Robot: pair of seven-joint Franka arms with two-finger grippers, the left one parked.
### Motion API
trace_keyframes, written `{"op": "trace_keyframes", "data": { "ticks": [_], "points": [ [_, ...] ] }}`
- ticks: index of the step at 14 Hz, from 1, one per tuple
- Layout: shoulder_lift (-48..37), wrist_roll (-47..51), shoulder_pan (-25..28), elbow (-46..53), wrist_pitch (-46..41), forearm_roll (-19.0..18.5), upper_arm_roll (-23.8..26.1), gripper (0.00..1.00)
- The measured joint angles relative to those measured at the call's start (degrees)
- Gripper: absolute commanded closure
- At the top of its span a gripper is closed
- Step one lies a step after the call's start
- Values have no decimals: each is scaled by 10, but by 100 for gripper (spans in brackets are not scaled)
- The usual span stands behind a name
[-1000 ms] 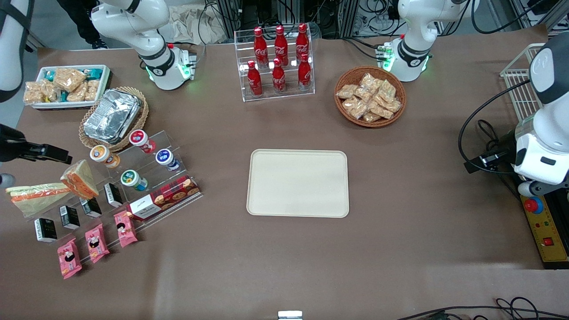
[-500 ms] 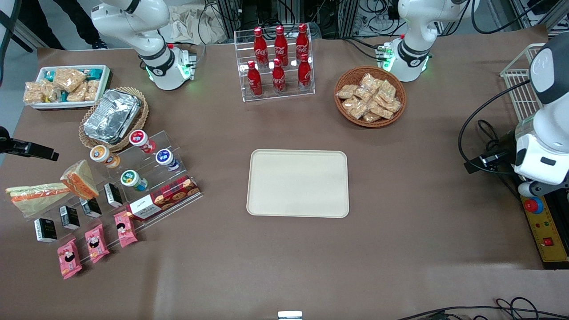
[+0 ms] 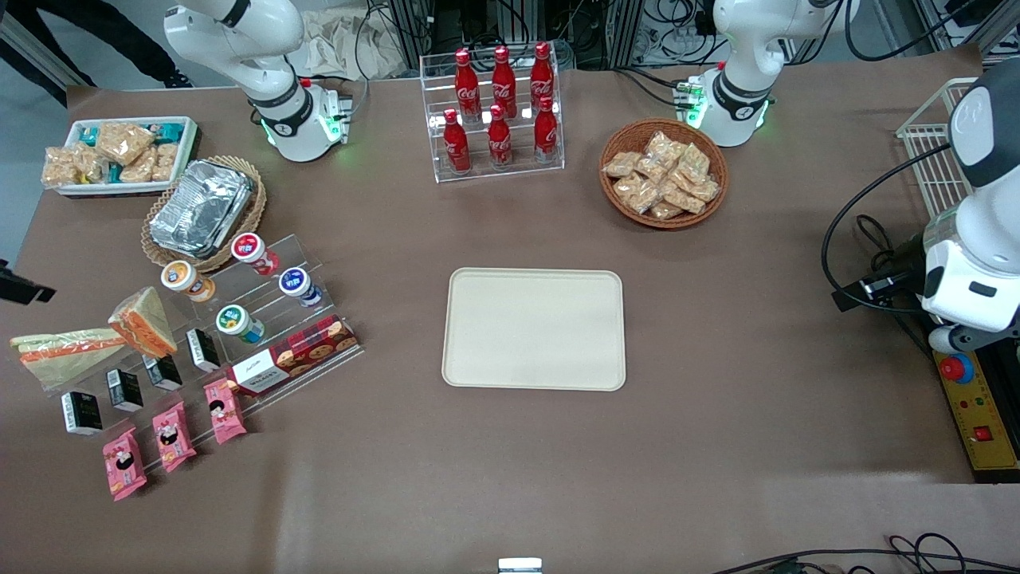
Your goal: Place sandwich on tray
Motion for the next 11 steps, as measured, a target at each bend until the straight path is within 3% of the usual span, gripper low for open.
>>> {"op": "trace_keyframes", "data": {
  "ticks": [2, 6, 11],
  "points": [
    [19, 42, -13, -1, 36, 11, -1, 2],
    [81, 61, -73, -4, 111, 89, -2, 2],
    [125, 64, -97, -5, 159, 94, -2, 2]
  ]
}}
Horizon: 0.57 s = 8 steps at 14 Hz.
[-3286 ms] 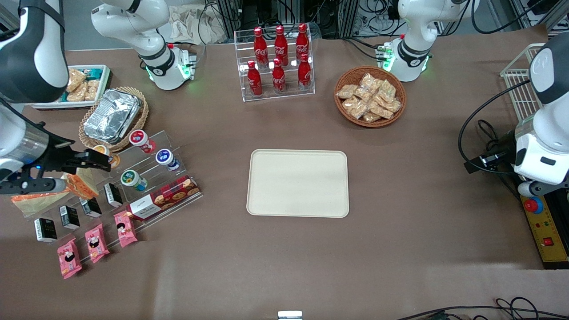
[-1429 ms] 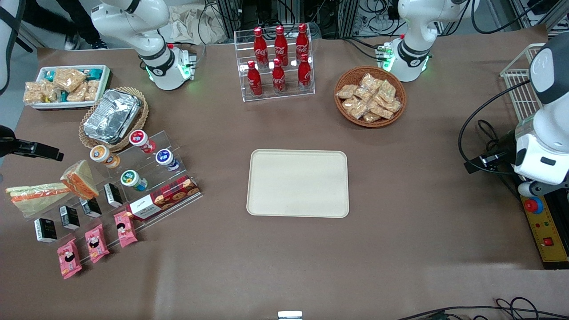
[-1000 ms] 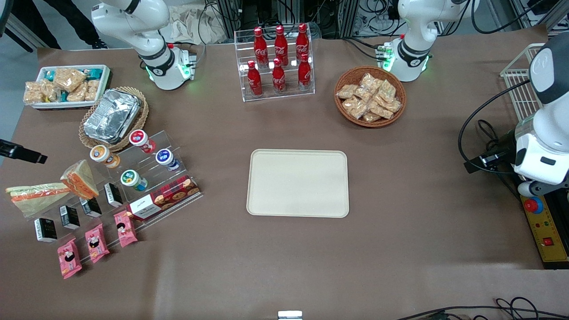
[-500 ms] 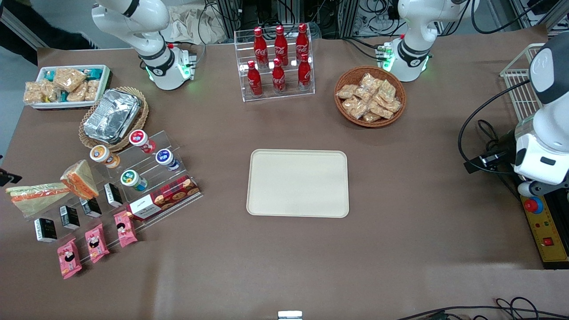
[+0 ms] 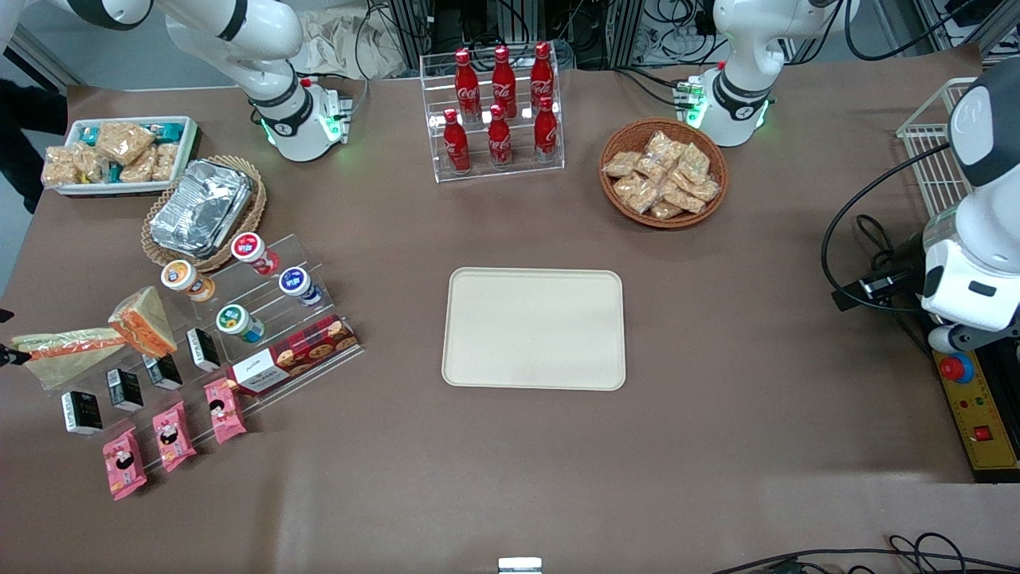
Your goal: Place sandwich on tray
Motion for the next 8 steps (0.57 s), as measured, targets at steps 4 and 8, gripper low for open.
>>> {"op": "trace_keyframes", "data": {
  "ticks": [4, 8],
  "points": [
    [15, 9, -8, -4, 12, 3, 0, 2],
    [27, 15, -8, -37, 70, 19, 0, 2]
  ]
}}
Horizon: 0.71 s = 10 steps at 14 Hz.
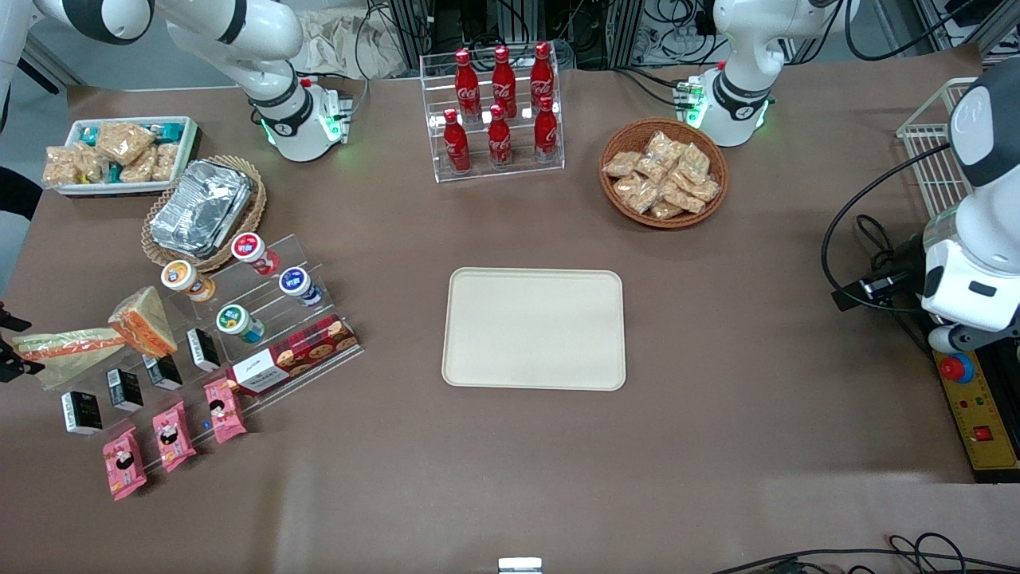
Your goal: Place sandwich on tray
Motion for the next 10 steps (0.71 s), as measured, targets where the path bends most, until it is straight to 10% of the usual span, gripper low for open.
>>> {"op": "trace_keyframes", "data": {
  "ticks": [5, 10],
  "points": [
    [6, 1, 0, -8, 20, 1, 1, 9],
    [11, -11, 0, -9, 22, 6, 1, 91]
  ]
}}
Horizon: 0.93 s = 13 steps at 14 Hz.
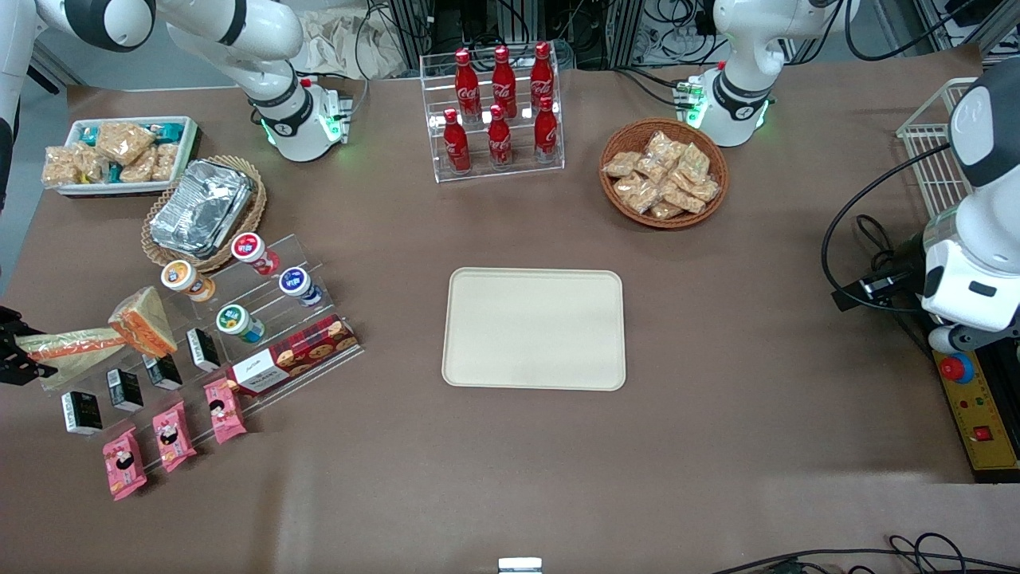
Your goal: Place sandwich on tray
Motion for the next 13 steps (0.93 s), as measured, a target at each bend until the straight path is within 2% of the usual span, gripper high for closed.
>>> {"op": "trace_keyframes", "data": {
  "ticks": [1, 6, 13],
  "points": [
    [0, -13, 0, 1, 0, 0, 0, 97],
    [-12, -52, -1, 14, -3, 1, -1, 98],
    [-47, -87, 12, 101, -135, 1, 8, 100]
  ]
}}
